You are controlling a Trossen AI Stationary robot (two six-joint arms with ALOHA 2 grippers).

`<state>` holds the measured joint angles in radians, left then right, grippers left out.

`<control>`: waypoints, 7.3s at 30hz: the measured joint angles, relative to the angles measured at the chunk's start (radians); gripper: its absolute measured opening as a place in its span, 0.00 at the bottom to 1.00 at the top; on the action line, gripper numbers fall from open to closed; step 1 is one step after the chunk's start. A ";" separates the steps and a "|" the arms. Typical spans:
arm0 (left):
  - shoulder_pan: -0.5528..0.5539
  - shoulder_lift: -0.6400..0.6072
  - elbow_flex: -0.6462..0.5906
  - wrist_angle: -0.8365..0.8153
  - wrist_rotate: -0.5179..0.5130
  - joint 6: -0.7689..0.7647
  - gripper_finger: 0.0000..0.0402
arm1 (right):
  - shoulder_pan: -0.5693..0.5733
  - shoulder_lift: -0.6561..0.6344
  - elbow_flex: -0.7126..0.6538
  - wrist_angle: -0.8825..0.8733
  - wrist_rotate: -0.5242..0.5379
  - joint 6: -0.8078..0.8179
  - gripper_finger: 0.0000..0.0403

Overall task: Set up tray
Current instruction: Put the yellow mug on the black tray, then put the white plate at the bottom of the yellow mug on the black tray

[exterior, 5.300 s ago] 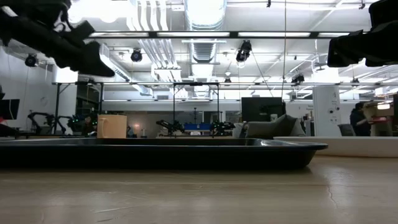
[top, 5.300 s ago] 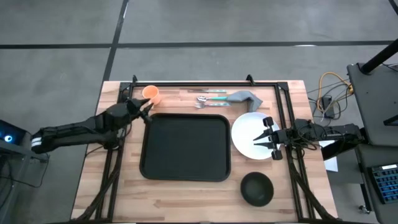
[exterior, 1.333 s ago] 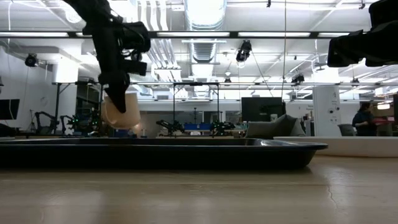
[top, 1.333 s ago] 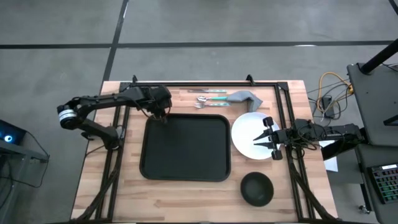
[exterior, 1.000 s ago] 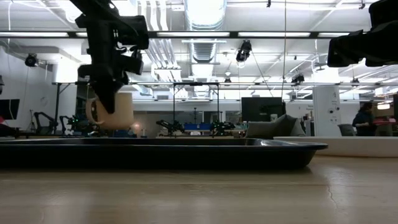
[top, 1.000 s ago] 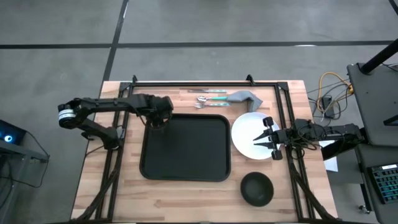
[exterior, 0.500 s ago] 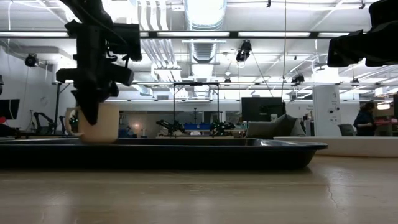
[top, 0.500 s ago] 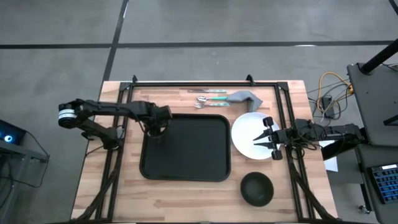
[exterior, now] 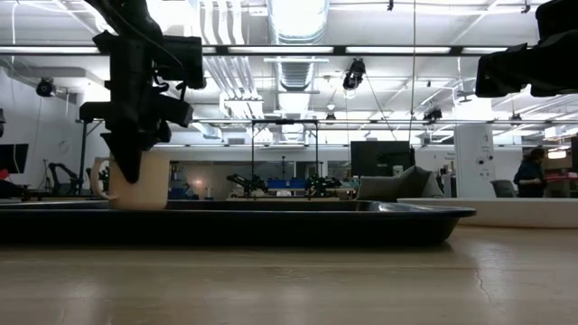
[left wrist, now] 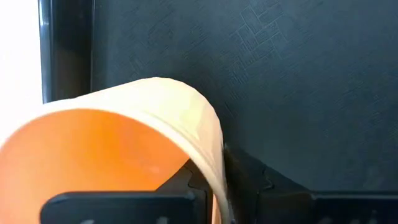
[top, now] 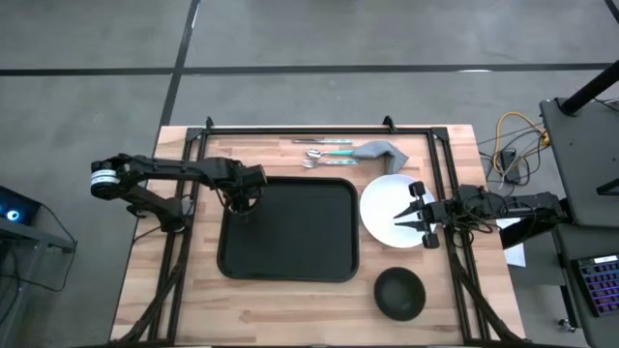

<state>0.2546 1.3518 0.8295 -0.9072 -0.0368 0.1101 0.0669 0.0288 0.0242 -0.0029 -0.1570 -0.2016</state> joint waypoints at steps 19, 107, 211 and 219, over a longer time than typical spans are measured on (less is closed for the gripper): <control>0.002 0.000 0.009 -0.001 0.000 0.000 0.05 | 0.000 0.000 0.000 0.000 0.000 0.000 0.17; -0.216 -0.827 -0.395 0.756 0.279 -0.093 0.06 | 0.000 0.000 0.000 0.000 0.000 0.000 0.17; -0.295 -1.265 -0.818 0.949 0.244 0.093 0.06 | 0.000 0.000 0.000 0.434 -0.002 -0.061 0.17; -0.295 -1.266 -0.818 0.949 0.244 0.093 0.06 | 0.000 0.000 0.000 0.515 -0.001 0.049 0.17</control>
<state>-0.0406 0.0860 0.0120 0.0421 0.2077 0.2035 0.0669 0.0288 0.0242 0.5118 -0.1577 -0.1522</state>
